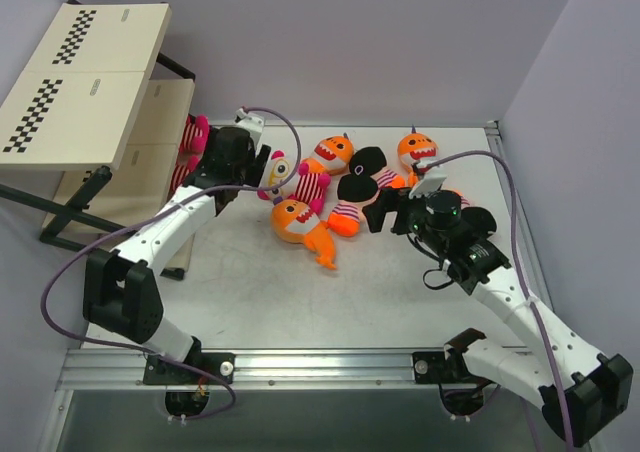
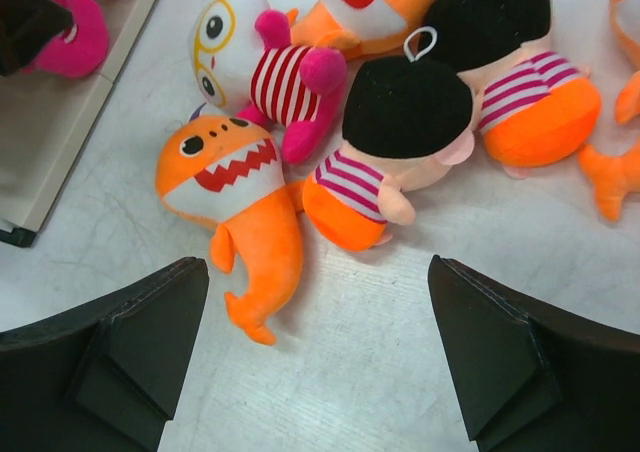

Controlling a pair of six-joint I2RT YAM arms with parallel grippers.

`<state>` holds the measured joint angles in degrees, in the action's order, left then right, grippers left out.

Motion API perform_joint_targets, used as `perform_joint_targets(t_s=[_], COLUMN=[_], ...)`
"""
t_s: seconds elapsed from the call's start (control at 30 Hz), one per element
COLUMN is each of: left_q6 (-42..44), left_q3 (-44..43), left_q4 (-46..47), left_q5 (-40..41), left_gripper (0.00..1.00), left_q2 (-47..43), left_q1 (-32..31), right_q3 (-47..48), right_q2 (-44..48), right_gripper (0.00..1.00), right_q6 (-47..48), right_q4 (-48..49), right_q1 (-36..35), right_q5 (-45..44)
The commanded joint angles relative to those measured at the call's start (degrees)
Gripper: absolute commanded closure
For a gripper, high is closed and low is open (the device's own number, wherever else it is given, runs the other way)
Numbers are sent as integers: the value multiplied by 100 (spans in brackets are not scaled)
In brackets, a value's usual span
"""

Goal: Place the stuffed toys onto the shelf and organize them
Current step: Place the stuffed toy onto shelf, then grab a stuffed toy with the right arm

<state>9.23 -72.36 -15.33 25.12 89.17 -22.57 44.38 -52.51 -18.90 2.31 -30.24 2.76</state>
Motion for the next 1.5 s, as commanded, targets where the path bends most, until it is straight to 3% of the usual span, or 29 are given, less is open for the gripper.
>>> perform_joint_targets(t_s=[0.0, 0.3, 0.43, 0.7, 0.8, 0.9, 1.07, 1.47], left_q6=[-712, -1108, -977, -1020, -1011, -1020, -1012, -1011], left_q3=[-78, 898, 1328, 1611, 1558, 1619, 1663, 1672], left_q4=[-163, -198, -155, 110, -22, -5, 57, 83], left_q5=[-332, -947, -799, -422, 9, -69, -69, -289], left_gripper=[3, 6, 6, 6, 6, 6, 6, 6], left_q2=[-601, -2025, -2552, -2878, -2870, -2983, -3107, -2958], left_q1=[-11, -99, -99, -99, -90, -90, -90, -99], right_q3=[290, 1019, 1713, 3547, 4015, 4131, 4018, 2005], right_q2=[-539, -1972, -3097, -5072, -5662, -6076, -6342, -4725], right_gripper=[3, 5, 5, 5, 5, 10, 21, 26], right_q6=[-219, -264, -150, -97, -105, -140, -123, -308], right_q4=[42, 182, 183, 7, -160, -134, -511, -863], right_q1=[-148, -1193, -1485, -1766, -1871, -1898, -1924, -1907], right_q5=[329, -179, -259, -706, -1075, -1190, -1331, -2341])
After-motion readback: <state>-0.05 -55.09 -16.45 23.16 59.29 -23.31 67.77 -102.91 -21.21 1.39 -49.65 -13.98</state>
